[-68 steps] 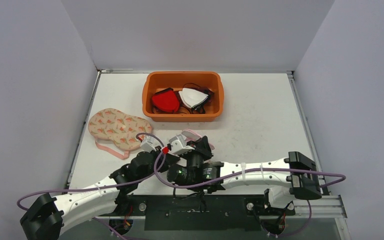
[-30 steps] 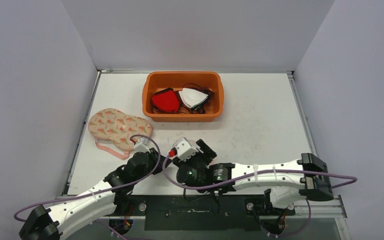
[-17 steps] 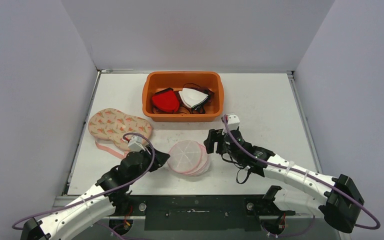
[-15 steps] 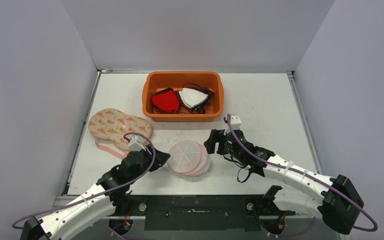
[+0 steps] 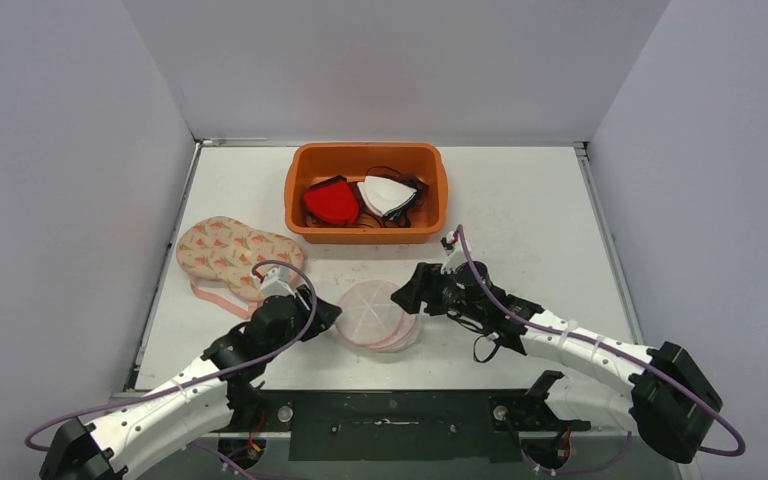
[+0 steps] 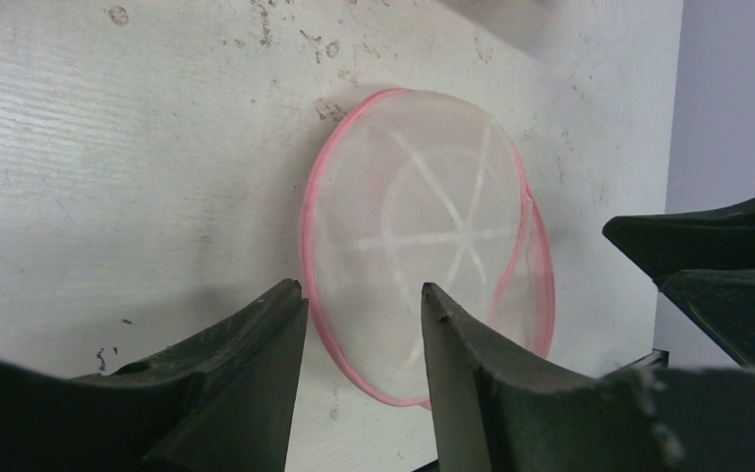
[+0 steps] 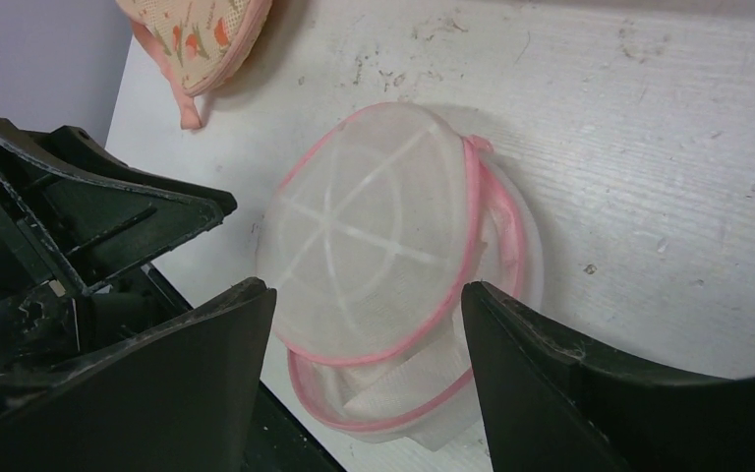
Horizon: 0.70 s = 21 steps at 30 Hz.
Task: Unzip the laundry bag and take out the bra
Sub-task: Close the laundry bag at the center of the board.
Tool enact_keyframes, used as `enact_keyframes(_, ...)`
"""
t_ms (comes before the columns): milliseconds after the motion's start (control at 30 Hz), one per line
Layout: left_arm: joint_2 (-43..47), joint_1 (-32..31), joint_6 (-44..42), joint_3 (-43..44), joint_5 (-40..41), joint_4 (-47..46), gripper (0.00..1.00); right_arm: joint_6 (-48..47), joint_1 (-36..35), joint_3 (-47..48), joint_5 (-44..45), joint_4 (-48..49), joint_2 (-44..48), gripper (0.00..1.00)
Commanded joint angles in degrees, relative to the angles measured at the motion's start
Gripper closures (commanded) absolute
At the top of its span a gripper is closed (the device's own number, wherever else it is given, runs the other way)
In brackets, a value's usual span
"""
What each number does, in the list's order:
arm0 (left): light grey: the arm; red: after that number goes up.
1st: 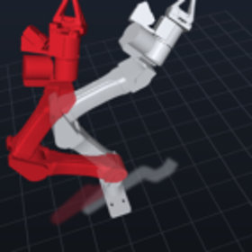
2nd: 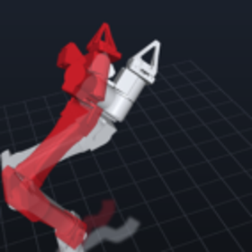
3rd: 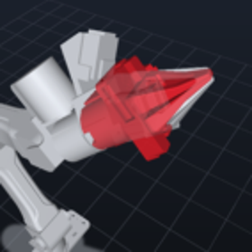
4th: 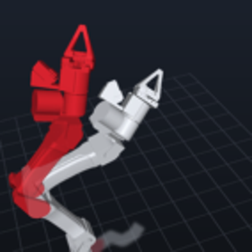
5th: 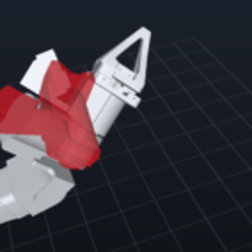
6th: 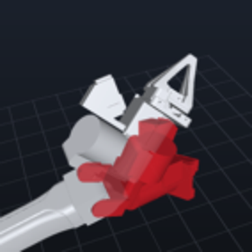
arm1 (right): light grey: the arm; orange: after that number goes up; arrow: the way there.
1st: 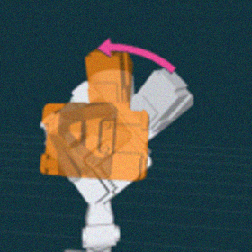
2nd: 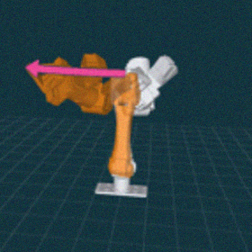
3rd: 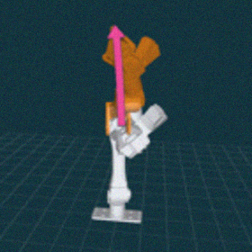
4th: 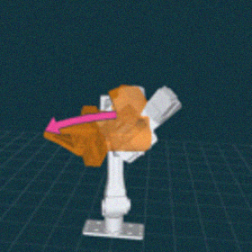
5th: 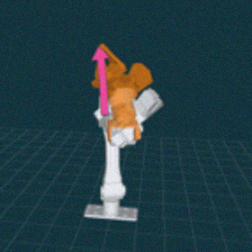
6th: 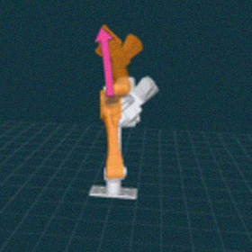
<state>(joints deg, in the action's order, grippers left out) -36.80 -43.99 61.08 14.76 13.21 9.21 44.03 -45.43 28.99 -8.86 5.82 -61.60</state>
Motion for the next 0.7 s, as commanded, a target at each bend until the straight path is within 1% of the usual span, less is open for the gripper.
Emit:
enact_keyframes(0, -1.08, 0.82, 0.44, -0.31, -1.05, -4.36, 0.55, 1.64, -0.23, 0.45, -3.78, 6.48, -3.44, 0.3)
enact_keyframes(200, -4.23, 1.2, 0.27, -1.17, -3.52, -8.18, 0.58, 1.26, -0.54, 0.82, -4.47, 7.08, -6.5, 0.32)
enact_keyframes(300, -5.3, 1.28, 0.27, -1.55, -4.28, -8.42, 0.59, 1.45, -0.46, -0.29, -4.94, 8.5, -8.41, 0.32)
enact_keyframes(333, -5.52, 1.34, 0.35, -1.72, -4.4, -9.78, 0.59, 1.6, -0.45, -0.71, -5.01, 9.11, -9.08, 0.32)
enact_keyframes(467, -5.33, 1.44, 0.6, -2.6, -4.56, -9.65, 0.6, 2.01, -0.45, -2.18, -4.79, 10.92, -10.83, 0.32)
enact_keyframes(667, -5.09, 2.09, 0.76, -4.32, -4.57, -11.04, 0.6, 1.95, -0.45, -2.39, -4.21, 10.92, -12.74, 0.32)
